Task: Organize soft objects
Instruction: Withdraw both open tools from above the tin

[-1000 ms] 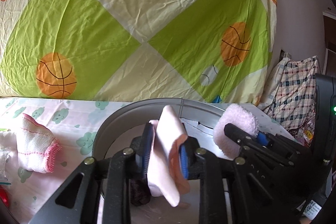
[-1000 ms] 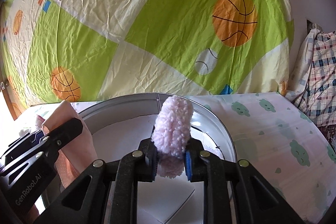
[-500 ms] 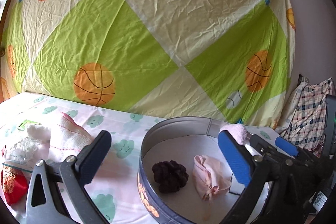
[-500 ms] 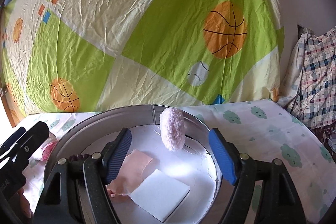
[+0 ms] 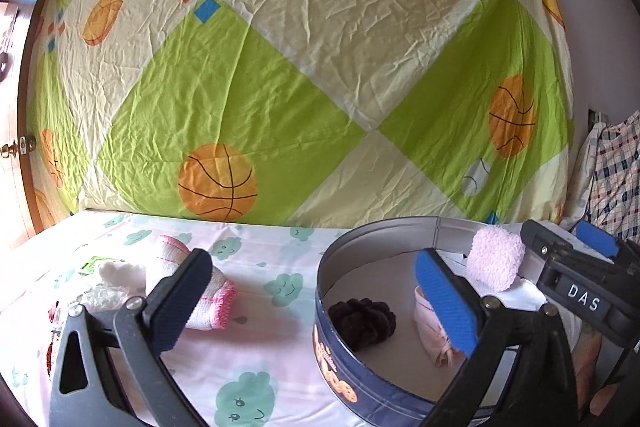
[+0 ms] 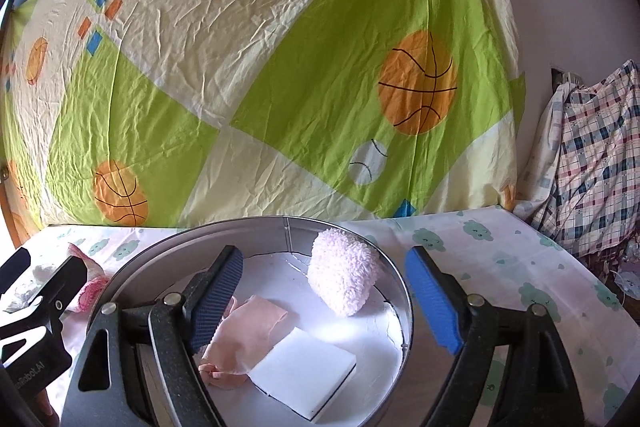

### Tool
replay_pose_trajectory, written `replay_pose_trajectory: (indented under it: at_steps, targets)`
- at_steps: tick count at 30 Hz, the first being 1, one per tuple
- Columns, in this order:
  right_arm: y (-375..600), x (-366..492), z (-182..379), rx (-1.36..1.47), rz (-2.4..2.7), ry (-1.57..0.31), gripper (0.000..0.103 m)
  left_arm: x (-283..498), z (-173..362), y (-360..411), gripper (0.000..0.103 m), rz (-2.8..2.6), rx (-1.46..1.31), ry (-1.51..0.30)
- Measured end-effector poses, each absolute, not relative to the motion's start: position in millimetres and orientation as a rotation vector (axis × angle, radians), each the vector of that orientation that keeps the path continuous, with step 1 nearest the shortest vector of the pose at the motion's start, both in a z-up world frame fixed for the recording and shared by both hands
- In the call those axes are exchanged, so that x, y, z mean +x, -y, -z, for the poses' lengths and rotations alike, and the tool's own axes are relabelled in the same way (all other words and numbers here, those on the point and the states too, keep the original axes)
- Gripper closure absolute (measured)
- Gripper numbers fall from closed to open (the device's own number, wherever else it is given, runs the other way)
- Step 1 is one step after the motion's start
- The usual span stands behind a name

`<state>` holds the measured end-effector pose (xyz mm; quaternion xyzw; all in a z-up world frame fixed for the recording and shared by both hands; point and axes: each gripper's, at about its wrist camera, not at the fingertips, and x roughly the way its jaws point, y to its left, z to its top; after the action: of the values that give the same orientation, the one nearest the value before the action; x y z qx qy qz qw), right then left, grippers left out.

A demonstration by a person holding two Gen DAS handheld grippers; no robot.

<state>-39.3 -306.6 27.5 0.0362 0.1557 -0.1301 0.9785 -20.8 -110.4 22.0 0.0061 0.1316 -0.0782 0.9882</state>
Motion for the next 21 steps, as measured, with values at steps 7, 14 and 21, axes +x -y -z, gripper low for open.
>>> replay_pose_trajectory:
  at_steps: [7,14,21]
  targets:
    - [304.5,-41.2,-26.2,0.069,0.278,-0.309,0.016,-17.9,-20.4,102.8,0.000,0.164,-0.012,-0.295]
    - [301.7,-45.2,-23.3,0.112,0.287,-0.297,0.016,-22.5,-19.0,98.8,0.000,0.167,0.004,-0.303]
    - [294.5,-52.7,-24.3,0.102,0.307,-0.279,0.016,-27.3,-18.0,91.7,0.000,0.177,0.013,-0.312]
